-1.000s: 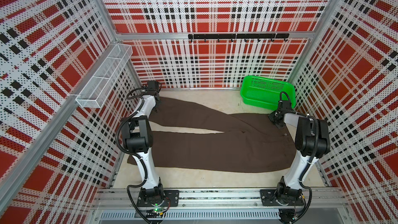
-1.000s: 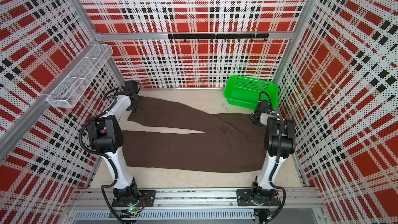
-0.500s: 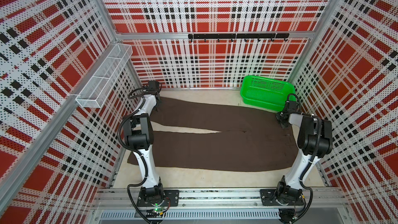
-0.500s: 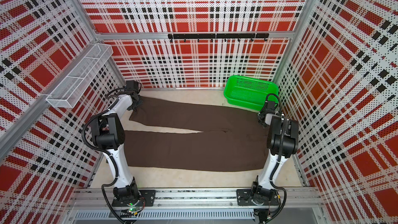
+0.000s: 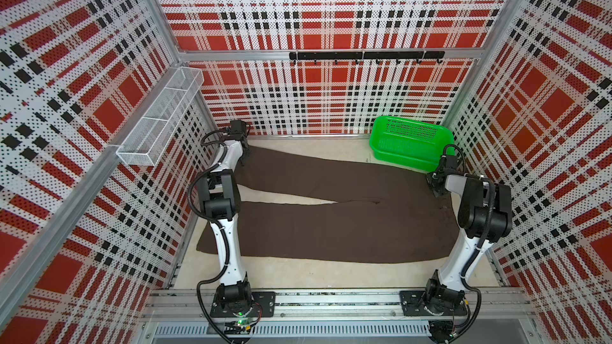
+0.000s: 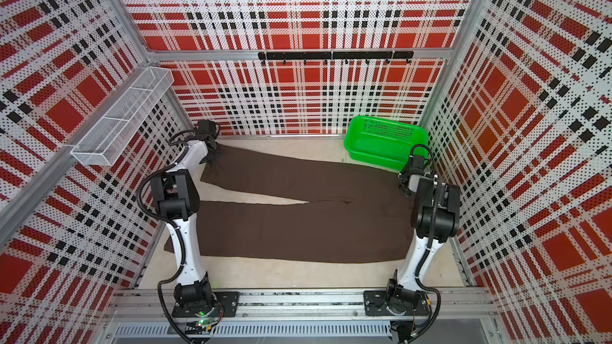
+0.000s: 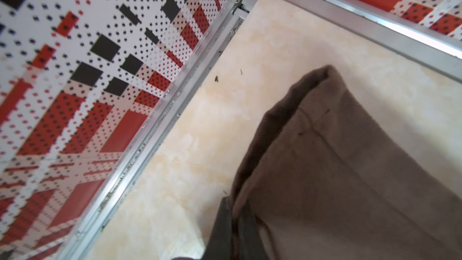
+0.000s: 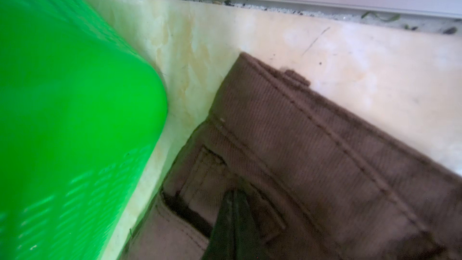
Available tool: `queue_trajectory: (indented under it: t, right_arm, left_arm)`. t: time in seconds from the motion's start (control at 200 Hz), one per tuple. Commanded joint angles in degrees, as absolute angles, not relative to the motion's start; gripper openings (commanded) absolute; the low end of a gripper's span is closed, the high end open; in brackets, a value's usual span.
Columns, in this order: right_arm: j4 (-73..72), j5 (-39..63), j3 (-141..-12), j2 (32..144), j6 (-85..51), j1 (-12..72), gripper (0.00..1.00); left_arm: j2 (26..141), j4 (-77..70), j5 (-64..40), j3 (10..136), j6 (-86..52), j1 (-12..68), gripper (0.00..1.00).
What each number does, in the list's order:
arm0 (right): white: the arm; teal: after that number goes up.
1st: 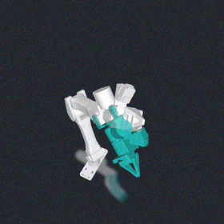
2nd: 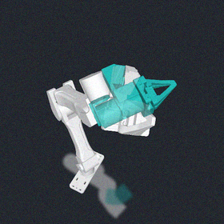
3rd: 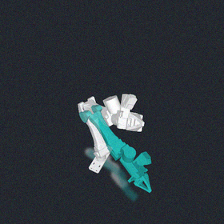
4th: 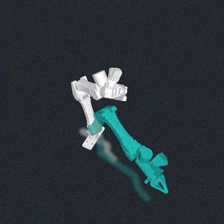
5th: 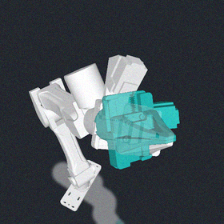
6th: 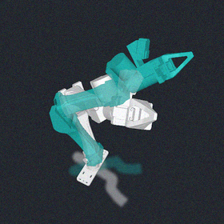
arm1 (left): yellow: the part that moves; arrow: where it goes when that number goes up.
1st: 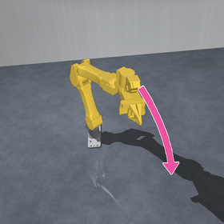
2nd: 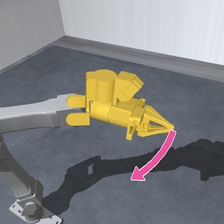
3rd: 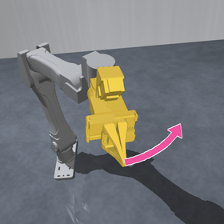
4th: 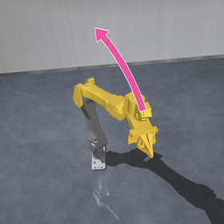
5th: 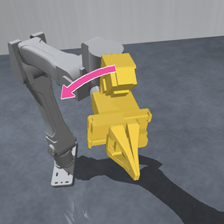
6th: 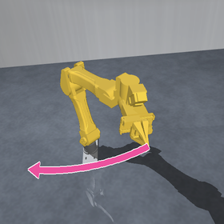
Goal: Fold and stack the trousers
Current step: Smooth out the trousers at the center of the table.
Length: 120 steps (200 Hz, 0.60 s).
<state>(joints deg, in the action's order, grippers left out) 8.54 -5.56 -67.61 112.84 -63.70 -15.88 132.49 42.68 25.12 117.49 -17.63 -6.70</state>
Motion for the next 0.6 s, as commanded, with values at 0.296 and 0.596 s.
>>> queue_trajectory:
  t: [0.296, 0.596]
  right_arm:
    - [16.0, -2.6, -68.4, 104.5, -55.4, -11.1, 0.50]
    - [16.8, 1.6, -57.7, 94.7, -54.5, -6.6, 0.52]
  left_arm:
    - [126.9, 49.1, 26.6, 123.6, -17.3, -7.5, 0.74]
    - [107.2, 33.9, 6.8, 90.0, -23.8, -3.7, 0.72]
